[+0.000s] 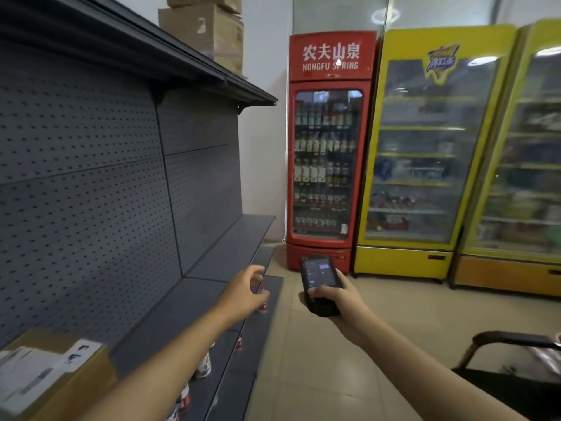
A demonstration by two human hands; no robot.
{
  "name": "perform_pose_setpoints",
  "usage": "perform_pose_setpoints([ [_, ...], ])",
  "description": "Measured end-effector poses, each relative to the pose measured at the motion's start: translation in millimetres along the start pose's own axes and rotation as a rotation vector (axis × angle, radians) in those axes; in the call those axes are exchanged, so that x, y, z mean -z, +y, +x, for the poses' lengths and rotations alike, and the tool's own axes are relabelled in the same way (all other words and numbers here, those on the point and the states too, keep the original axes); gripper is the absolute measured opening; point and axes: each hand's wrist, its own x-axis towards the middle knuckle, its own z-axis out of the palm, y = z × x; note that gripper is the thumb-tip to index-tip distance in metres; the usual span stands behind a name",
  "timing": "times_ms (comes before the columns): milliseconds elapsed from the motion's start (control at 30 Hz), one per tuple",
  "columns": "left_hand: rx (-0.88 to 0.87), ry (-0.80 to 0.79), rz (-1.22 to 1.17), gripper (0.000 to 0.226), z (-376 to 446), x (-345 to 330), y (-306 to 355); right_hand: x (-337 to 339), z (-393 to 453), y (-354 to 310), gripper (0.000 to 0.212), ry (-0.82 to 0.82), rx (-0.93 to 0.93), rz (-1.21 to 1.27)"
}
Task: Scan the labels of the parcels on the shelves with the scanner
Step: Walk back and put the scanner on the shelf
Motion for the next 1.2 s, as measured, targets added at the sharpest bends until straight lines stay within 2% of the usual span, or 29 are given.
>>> perform_pose_setpoints([
  [267, -0.028, -0.029, 0.001, 0.049, 124.3, -9.0, -34.1, 3.2, 105.7, -5.1, 0.052, 0.043, 0.000, 0.012],
  [467, -0.016, -0.060, -0.035, 0.049, 209.1, -19.4, -58.3, 6.4, 183.2, -8.9, 0.060, 0.087, 0.003, 0.062],
  [800, -0.002, -0.097, -0.016, 0.050, 352.7, -64.3, -87.9, 44.7, 322.0, -12.7, 0.056, 0.132, -0.030, 0.041],
  [1067, 0.036, -0.077, -0.009, 0.050, 489.8, -92.5, -91.6, 84.0, 458.4, -34.6, 0.059, 0.055, -0.022, 0.016],
  [1200, 0.073, -0.068, -0.009, 0.049, 542.9, -106.6, -102.5, 95.9, 524.7, -36.5, 0.069, 0.056, -0.043, 0.024],
])
